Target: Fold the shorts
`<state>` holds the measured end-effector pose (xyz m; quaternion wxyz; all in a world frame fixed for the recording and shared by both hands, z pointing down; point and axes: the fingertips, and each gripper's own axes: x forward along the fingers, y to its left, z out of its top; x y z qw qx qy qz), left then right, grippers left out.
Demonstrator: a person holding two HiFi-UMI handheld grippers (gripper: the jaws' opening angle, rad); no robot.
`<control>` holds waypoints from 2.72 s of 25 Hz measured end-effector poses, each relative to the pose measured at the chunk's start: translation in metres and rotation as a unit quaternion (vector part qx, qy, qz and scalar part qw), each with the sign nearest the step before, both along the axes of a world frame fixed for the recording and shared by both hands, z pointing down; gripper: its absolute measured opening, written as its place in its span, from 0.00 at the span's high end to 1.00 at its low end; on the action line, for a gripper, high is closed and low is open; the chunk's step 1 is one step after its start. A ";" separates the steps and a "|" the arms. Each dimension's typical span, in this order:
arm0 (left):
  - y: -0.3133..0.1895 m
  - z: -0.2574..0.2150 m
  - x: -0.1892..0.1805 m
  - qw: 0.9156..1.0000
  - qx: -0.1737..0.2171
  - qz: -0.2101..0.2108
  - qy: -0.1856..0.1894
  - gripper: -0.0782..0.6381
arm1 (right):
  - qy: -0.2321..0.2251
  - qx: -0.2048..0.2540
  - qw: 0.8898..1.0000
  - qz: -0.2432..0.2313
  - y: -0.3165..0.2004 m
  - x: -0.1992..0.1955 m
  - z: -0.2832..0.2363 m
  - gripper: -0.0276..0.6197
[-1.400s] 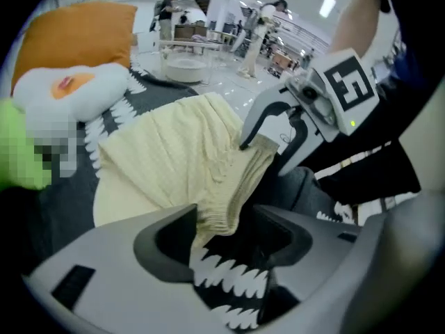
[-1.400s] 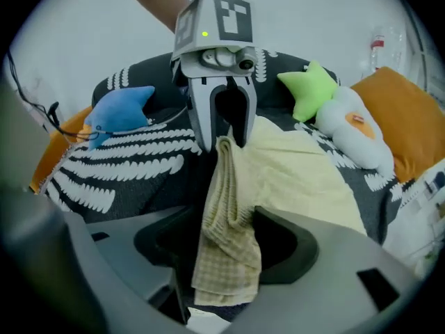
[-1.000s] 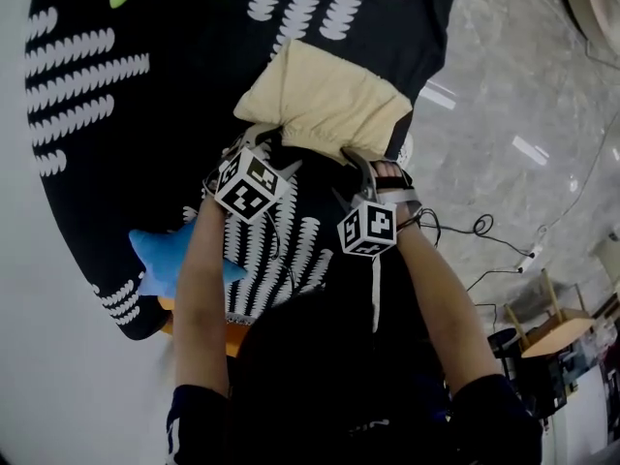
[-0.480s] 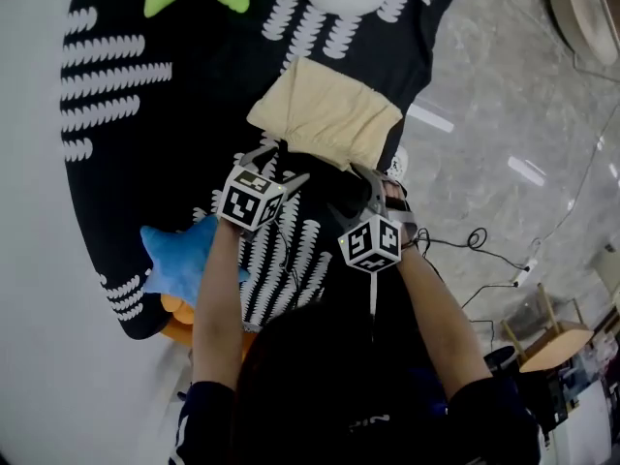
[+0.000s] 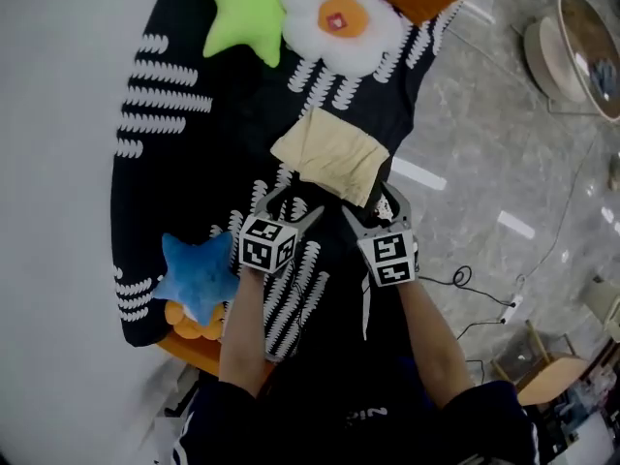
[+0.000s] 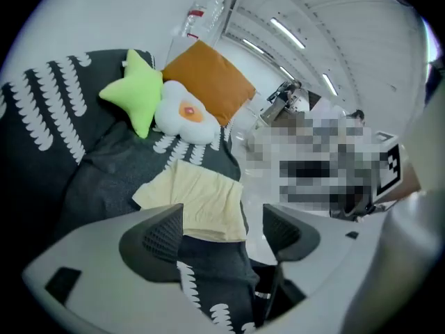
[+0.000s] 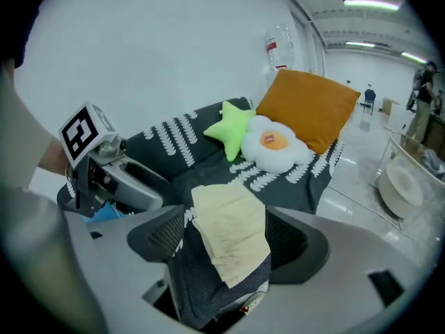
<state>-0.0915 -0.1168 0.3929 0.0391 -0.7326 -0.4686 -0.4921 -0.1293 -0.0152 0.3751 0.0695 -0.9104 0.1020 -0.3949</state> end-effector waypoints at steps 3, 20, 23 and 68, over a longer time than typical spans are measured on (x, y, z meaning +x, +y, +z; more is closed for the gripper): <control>0.000 -0.039 0.005 0.998 -0.025 -0.038 0.031 0.42 | 0.016 0.004 1.000 0.021 0.008 0.003 -0.033 0.39; 0.003 -0.218 -0.020 0.977 -0.106 -0.092 0.160 0.42 | 0.114 -0.047 0.992 0.017 0.011 -0.017 -0.207 0.40; -0.004 -0.244 -0.027 0.972 -0.117 -0.099 0.177 0.42 | 0.131 -0.054 0.990 0.021 0.003 -0.024 -0.235 0.40; -0.023 -0.485 -0.052 0.865 -0.254 -0.093 0.423 0.89 | 0.403 -0.114 0.908 0.026 -0.034 -0.055 -0.472 0.94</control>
